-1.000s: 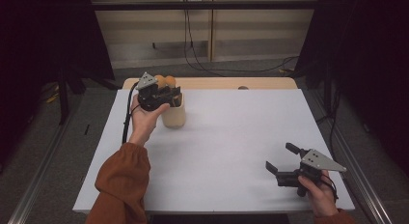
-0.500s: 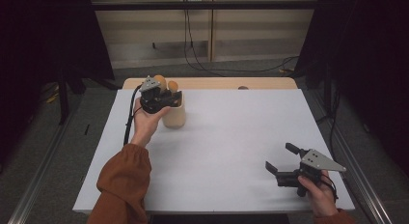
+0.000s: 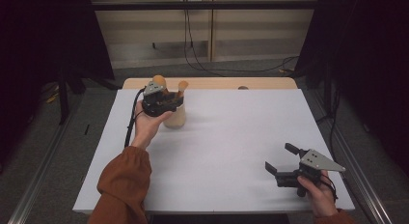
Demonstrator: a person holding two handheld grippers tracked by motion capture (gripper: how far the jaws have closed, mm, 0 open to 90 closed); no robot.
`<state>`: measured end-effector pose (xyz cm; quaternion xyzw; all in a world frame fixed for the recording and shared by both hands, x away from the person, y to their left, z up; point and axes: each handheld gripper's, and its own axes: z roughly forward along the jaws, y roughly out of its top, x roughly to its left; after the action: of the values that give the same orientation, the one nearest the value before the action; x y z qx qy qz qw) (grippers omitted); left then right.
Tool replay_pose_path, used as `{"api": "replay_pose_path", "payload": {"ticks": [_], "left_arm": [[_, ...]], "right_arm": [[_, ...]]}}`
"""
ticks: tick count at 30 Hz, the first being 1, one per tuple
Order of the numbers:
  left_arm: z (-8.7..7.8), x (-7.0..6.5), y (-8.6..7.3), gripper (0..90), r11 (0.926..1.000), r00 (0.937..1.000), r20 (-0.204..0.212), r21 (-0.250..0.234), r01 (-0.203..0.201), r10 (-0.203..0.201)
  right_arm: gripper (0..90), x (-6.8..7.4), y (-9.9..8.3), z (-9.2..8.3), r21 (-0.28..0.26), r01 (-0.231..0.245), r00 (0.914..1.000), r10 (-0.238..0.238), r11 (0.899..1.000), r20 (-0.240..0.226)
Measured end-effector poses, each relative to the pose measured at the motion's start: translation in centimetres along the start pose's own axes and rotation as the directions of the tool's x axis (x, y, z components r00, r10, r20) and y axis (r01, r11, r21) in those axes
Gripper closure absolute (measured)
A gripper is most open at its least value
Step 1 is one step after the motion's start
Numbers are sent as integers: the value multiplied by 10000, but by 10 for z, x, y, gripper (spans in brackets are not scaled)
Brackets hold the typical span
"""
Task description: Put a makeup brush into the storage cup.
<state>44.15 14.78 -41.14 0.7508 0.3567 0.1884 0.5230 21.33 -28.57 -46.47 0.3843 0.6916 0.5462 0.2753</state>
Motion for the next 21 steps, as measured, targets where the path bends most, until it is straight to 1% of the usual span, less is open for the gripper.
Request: {"api": "replay_pose_path", "payload": {"ticks": [2,6,8,9,12,13,15,19,20,21], "left_arm": [[-1,0,0,427,10000,9999,-113,-10,-9,9],[-4,-1,-1,386,9998,9999,-89,-214,-60,58],[-5,-2,-1,328,9997,9999,-153,-213,-70,67],[-5,-3,-1,301,9997,9999,-107,-232,-26,23],[-7,-5,0,235,9996,9999,-158,-273,-73,69],[-7,-6,1,215,9996,9998,-193,-286,1,-6],[-8,-6,1,166,9997,9993,-366,-237,-42,33],[-11,-6,1,100,10000,9989,-466,-77,6,-10],[-11,-7,1,86,9999,9990,-443,-106,71,-75],[-12,-7,0,79,9999,9990,-436,-90,44,-48]], "right_arm": [[0,0,0,0,-6,-24,10000,24,10000,15],[0,-1,0,0,-11,-11,10000,11,10000,18],[0,-1,1,1,-23,-9,10000,9,10000,26],[0,-1,1,1,-31,-9,10000,9,10000,24],[0,-2,0,0,-29,-25,10000,25,10000,48],[0,-2,0,1,-31,-37,10000,37,10000,53],[0,-3,0,1,3,-36,10000,36,10000,45],[0,-3,0,1,-22,-52,10000,53,10000,61],[0,-4,0,1,-27,-74,9999,74,10000,74],[0,-4,0,1,-47,-84,9999,84,10000,90]]}}
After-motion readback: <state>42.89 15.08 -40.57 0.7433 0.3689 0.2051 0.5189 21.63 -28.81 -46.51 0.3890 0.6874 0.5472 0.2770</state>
